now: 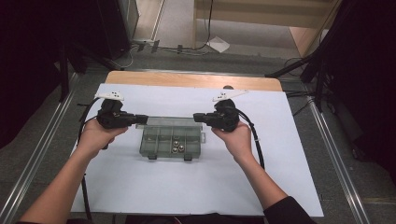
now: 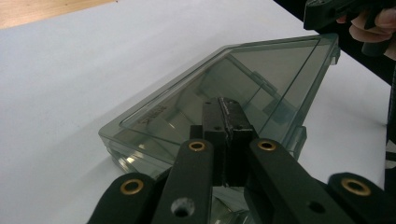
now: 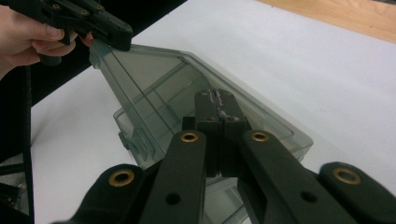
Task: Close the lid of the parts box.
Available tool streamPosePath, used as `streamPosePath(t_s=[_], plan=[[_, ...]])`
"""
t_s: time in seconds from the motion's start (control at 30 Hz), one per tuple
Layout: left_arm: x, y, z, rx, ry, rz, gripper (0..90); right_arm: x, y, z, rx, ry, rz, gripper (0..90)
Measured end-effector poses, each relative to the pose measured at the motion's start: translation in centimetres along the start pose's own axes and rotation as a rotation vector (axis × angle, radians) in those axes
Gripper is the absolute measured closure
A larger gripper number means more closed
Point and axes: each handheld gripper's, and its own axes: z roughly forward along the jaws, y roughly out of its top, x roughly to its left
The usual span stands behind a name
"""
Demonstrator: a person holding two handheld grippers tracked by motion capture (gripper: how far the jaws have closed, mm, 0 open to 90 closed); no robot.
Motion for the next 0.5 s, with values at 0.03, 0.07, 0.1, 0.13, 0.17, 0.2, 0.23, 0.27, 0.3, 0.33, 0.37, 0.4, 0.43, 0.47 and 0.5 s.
streamPosePath(t_s=[0.03, 0.07, 0.1, 0.13, 0.17, 0.2, 0.23, 0.27, 0.3, 0.33, 0.37, 0.4, 0.43, 0.47, 0.5], plan=[[-0.1, -0.2, 0.0, -0.001, -0.006, 0.001, 90.0, 0.0, -0.2, 0.1, 0.004, 0.0, -0.002, 90.0], [-0.2, -0.3, 0.0, 0.005, -0.002, 0.002, 90.0, 0.1, -0.5, 0.1, 0.006, -0.002, -0.004, 90.0], [-0.3, -0.4, 0.1, 0.002, -0.004, 0.004, 90.0, 0.2, -0.7, 0.2, 0.011, 0.001, 0.001, 89.7], [-0.4, -0.6, 0.0, 0.0, -0.007, 0.003, 90.0, 0.2, -0.9, 0.2, 0.011, -0.001, -0.002, 89.7], [-0.5, -0.8, 0.0, -0.001, -0.007, 0.003, 90.0, 0.3, -1.2, 0.3, 0.013, 0.001, -0.003, 89.7], [-0.5, -0.9, 0.0, -0.003, -0.006, 0.004, 90.0, 0.3, -1.3, 0.3, 0.016, -0.001, -0.003, 89.7], [-0.6, -1.0, 0.0, -0.011, -0.008, -0.001, 90.0, 0.3, -1.4, 0.4, 0.018, 0.001, -0.008, 89.7], [-0.7, -1.1, -0.1, -0.008, -0.006, 0.0, 90.0, 0.5, -1.6, 0.4, 0.021, -0.001, -0.006, 89.7], [-0.8, -1.1, -0.1, -0.004, 0.004, 0.004, 90.0, 0.5, -1.7, 0.5, 0.023, 0.001, -0.008, 89.8], [-0.8, -1.2, -0.2, -0.009, 0.006, 0.006, 90.0, 0.6, -1.8, 0.5, 0.026, -0.001, -0.01, 89.8], [-0.9, -1.2, -0.2, -0.011, 0.005, 0.007, 90.0, 0.6, -1.9, 0.5, 0.025, 0.001, -0.014, 90.0], [-0.9, -1.3, -0.3, -0.017, 0.005, 0.006, 90.0, 0.6, -2.0, 0.6, 0.023, 0.001, -0.013, 90.0], [-1.0, -1.4, -0.2, -0.017, 0.004, 0.005, 90.0, 0.7, -2.1, 0.6, 0.021, 0.003, -0.014, 90.0], [-1.0, -1.5, -0.2, -0.013, 0.007, 0.005, 90.0, 0.7, -2.3, 0.6, 0.021, 0.004, -0.012, 90.0], [-1.0, -1.7, -0.2, -0.012, 0.007, 0.005, 90.0, 0.7, -2.4, 0.7, 0.019, 0.003, -0.016, 90.0]])
